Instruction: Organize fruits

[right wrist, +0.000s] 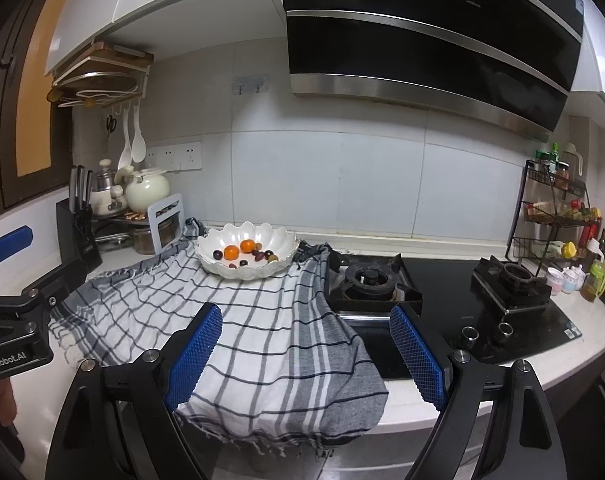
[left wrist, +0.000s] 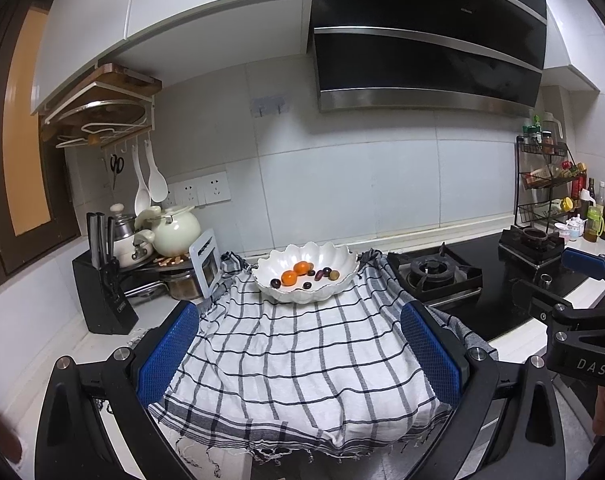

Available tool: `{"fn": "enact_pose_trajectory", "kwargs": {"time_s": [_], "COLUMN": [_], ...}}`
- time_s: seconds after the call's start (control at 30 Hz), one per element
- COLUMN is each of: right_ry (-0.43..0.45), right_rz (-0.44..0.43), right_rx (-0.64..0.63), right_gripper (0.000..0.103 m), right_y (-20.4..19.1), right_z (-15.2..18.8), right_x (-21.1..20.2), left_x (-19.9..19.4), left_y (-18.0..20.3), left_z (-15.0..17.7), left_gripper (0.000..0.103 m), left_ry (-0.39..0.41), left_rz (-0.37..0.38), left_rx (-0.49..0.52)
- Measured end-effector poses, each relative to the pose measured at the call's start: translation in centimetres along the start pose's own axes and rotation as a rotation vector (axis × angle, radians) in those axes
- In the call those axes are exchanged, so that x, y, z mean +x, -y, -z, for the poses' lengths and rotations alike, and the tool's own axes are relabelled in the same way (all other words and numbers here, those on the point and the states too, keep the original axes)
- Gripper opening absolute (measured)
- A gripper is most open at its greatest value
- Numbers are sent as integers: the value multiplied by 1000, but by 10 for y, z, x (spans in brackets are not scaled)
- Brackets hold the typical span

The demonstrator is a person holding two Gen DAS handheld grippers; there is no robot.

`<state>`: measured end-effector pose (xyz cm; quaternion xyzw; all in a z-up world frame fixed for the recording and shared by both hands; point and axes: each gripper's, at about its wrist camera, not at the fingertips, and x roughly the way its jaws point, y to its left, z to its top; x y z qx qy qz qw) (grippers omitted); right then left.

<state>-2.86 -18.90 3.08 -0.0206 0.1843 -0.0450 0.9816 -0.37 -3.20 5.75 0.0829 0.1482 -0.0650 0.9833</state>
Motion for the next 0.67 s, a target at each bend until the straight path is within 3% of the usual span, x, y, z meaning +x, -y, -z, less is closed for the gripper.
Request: {"fn": "enact_pose_trajectory", "kwargs": {"time_s": [0.67], "right_ry": [-1], "right_rz": [-6], "right_rx": [3], "right_gripper": [87], "right_y": [-1], "right_z": [3], "right_x": [-9], "left_x": [-7], "left_y": [0], "left_z": [3], "left_gripper": [103], "left_ry": [-7], "left_rz": [6], "left_rx": [-1]}}
